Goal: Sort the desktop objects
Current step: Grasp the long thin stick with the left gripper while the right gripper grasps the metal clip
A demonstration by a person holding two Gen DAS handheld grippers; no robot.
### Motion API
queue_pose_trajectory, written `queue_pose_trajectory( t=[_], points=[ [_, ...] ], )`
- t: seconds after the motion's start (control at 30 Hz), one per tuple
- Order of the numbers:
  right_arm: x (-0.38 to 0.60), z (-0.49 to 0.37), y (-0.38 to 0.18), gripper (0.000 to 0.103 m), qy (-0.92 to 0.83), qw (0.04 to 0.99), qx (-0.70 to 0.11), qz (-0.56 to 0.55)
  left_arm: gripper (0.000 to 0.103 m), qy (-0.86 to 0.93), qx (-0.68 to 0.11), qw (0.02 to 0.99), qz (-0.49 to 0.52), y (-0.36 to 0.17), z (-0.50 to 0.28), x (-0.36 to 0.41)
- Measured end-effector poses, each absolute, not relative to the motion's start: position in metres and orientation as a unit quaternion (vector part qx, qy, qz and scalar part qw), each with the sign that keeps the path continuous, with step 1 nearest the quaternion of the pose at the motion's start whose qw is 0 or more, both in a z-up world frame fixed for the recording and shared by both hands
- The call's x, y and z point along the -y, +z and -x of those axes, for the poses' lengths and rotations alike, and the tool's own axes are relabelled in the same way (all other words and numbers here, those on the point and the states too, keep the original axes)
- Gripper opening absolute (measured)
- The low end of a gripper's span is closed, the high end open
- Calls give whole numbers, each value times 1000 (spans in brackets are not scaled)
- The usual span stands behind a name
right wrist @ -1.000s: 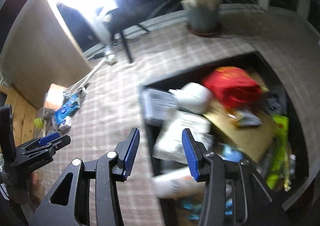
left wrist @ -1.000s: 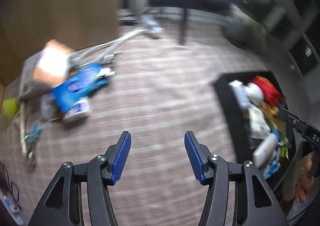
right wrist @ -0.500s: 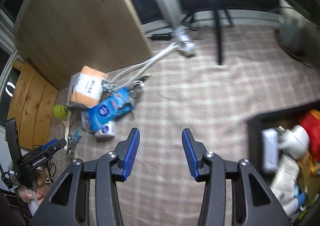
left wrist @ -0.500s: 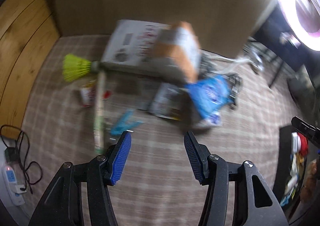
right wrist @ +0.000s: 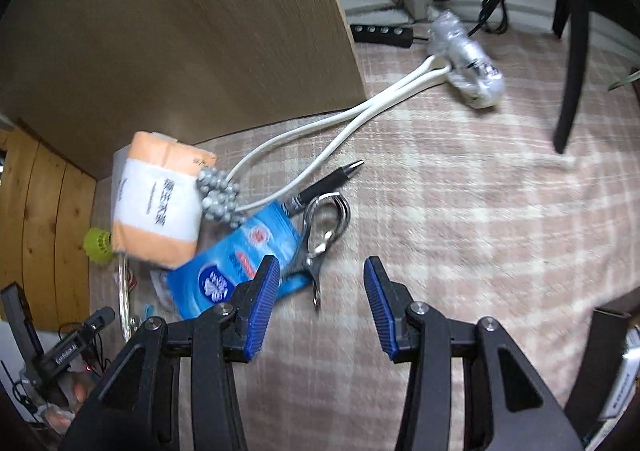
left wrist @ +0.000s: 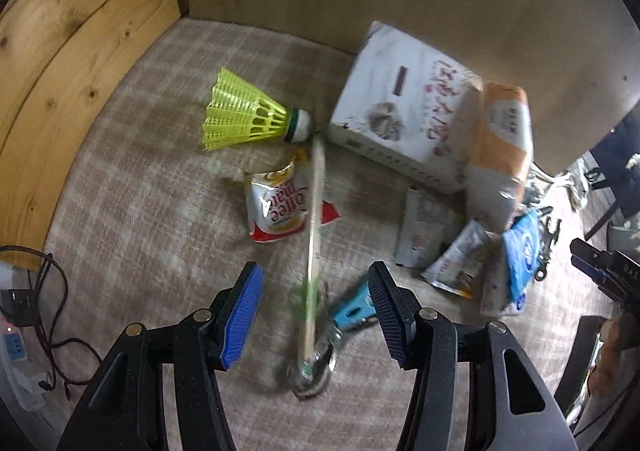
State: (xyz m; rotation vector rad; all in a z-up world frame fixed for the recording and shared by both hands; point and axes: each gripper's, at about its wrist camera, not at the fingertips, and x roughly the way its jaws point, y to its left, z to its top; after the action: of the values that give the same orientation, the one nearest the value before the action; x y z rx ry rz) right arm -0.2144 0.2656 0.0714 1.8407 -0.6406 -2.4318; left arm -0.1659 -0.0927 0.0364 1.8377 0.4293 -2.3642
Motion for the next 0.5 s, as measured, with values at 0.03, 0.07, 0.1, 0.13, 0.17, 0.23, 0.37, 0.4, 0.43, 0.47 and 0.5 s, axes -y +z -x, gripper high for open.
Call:
queue_pose_trajectory(
  t=[0.03, 0.07, 0.1, 0.13, 0.17, 0.23, 0.37, 0.4, 0.43, 0.47, 0.5],
  points=[
    [-266, 218, 68, 43, -777, 11, 210, -593, 52, -778, -144, 58, -609, 33, 168, 94],
    [-267, 220, 65, 43, -775, 10, 213, -595, 52, -776, -148, 58, -611, 30, 169, 95],
    [-267, 224, 61, 43, -772, 9, 217, -597, 51, -774, -150, 58, -613, 27, 171, 95],
    [-268, 226, 59, 43, -771, 8, 218, -598, 50, -773, -151, 57, -614, 24, 173, 95],
    [-268, 228, 57, 43, -770, 7, 219, -600, 49, -771, -151, 57, -616, 20, 175, 94],
    [-268, 232, 51, 43, -767, 4, 219, -603, 42, -768, -152, 55, -620, 15, 177, 93],
    [-269, 239, 41, 43, -758, 2, 224, -612, 30, -761, -158, 53, -627, 5, 180, 93],
    [-269, 240, 39, 43, -757, 2, 225, -613, 27, -760, -160, 54, -628, 4, 181, 94],
    [-270, 243, 40, 42, -757, 1, 225, -614, 23, -759, -160, 55, -628, 2, 181, 95],
    [-270, 244, 38, 40, -756, 0, 224, -614, 22, -759, -160, 58, -628, 0, 181, 96],
    [-269, 246, 37, 34, -756, 1, 223, -615, 19, -758, -160, 60, -629, -1, 181, 97]
  ],
)
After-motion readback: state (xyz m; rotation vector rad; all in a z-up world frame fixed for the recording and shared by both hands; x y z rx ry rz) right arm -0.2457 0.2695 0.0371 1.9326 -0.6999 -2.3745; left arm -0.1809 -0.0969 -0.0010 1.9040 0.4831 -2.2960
